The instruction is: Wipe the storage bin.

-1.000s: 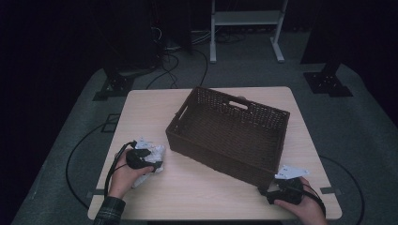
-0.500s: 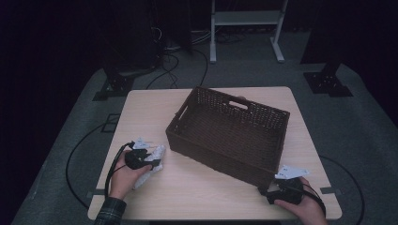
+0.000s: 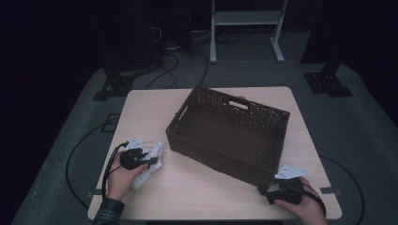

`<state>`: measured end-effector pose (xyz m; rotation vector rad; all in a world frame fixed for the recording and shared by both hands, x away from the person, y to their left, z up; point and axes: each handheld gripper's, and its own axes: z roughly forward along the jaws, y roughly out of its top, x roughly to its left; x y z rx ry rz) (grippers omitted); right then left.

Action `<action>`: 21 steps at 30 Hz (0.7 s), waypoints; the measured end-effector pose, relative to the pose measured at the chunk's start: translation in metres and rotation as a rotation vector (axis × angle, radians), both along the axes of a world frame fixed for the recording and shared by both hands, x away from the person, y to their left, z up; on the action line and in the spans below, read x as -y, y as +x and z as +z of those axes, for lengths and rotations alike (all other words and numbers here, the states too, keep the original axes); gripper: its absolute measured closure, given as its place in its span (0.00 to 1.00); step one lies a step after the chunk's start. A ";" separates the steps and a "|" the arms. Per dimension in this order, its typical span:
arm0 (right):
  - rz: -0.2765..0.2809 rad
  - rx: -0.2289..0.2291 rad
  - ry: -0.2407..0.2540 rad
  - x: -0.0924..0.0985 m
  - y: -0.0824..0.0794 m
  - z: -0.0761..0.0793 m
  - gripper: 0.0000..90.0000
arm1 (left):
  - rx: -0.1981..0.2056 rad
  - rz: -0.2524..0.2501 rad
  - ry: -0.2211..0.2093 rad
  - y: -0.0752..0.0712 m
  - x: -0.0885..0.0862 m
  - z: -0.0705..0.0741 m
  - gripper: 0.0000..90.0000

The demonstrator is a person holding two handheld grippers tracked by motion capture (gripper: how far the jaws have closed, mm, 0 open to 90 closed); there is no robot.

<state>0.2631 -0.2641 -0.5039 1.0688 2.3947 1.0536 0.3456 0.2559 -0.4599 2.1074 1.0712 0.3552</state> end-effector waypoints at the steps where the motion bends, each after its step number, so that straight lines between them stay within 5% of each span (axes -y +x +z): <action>1: 0.000 0.000 0.000 0.000 0.000 0.000 0.14 | 0.009 0.001 -0.011 0.000 0.000 0.001 0.69; 21: 0.000 0.000 0.000 0.000 0.000 0.000 0.14 | 0.088 -0.009 -0.116 -0.013 0.000 0.027 0.74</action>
